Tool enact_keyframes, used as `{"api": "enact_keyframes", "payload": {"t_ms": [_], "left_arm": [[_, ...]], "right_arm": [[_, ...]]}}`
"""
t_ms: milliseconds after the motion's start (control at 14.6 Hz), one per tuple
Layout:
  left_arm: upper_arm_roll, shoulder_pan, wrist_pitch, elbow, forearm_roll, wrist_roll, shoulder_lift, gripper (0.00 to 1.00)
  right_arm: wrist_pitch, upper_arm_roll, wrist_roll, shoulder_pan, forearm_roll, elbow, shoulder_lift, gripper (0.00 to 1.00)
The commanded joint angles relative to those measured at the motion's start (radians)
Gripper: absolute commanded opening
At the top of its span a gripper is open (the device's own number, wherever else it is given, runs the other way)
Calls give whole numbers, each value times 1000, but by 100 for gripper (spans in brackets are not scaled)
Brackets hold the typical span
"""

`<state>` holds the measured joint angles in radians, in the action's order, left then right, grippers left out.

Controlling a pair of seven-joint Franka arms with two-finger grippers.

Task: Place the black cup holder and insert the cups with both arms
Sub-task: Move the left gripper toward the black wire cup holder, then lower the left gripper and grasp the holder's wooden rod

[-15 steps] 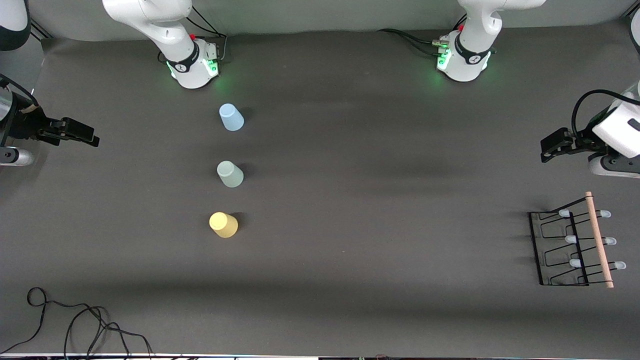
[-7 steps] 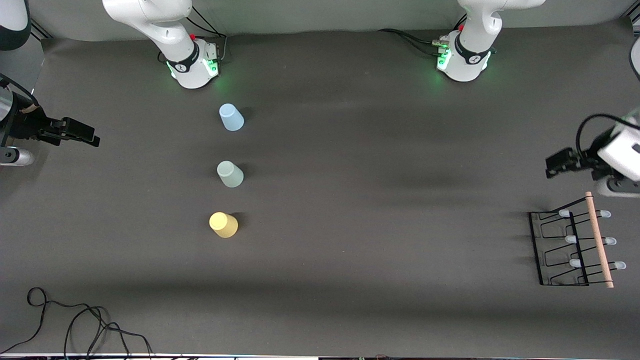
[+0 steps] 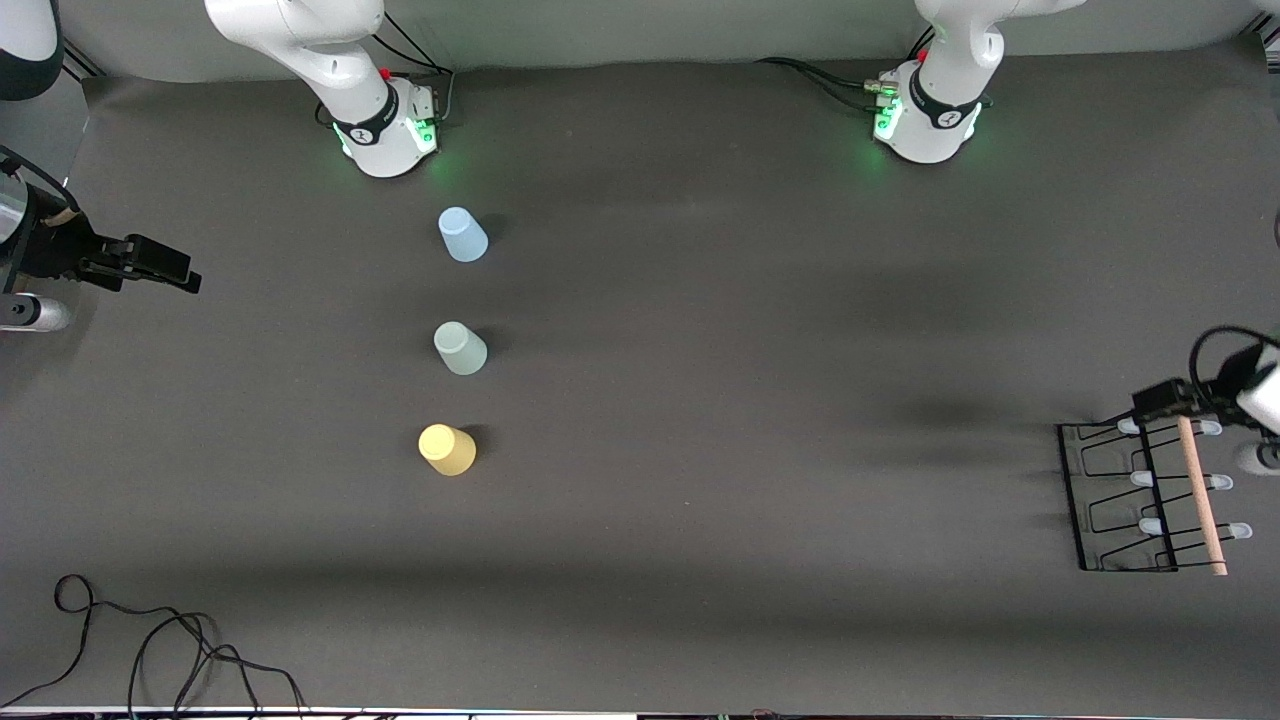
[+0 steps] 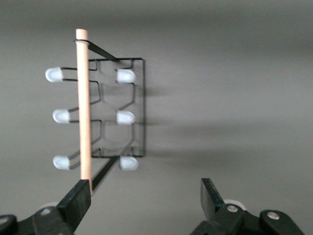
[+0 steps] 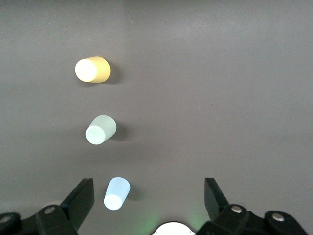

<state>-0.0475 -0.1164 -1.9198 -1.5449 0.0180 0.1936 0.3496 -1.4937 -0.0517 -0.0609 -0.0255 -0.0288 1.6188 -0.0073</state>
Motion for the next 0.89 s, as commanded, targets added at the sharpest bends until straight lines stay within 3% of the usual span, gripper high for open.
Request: {"api": "enact_keyframes", "payload": {"t_ms": [0,274,480,548,617,685,754,822], "left_arm": [[6,-48,-19,117,-4,89,138,100],[9,-86,-183,112,-4,113,235,99],[9,-88,-195,112,-4,159,261,92],[9,-88,-199,112,-6,167,262,85],[9,-88,-197,112,-7,165,261,49],[9,-88,-194,112,-7,167,261,20],[9,-88,-192,115,-7,168,261,0],[9,-88,-189,118,-7,168,261,0]], "right_arm": [[0,-5,-22,-10,-13,0,-6,100],[1,-5,-22,-10,-14,0,-6,100],[0,-5,-22,-10,-14,0,-5,100],[0,-5,-22,-10,-14,-2,-5,100],[0,-5,-22,-10,-14,-2,-5,100],[0,-5,-20,-10,-14,-2,-5,100],[0,-5,-19,-10,-14,0,-6,100],[0,-5,-19,-10,-13,-2,-5,100]]}}
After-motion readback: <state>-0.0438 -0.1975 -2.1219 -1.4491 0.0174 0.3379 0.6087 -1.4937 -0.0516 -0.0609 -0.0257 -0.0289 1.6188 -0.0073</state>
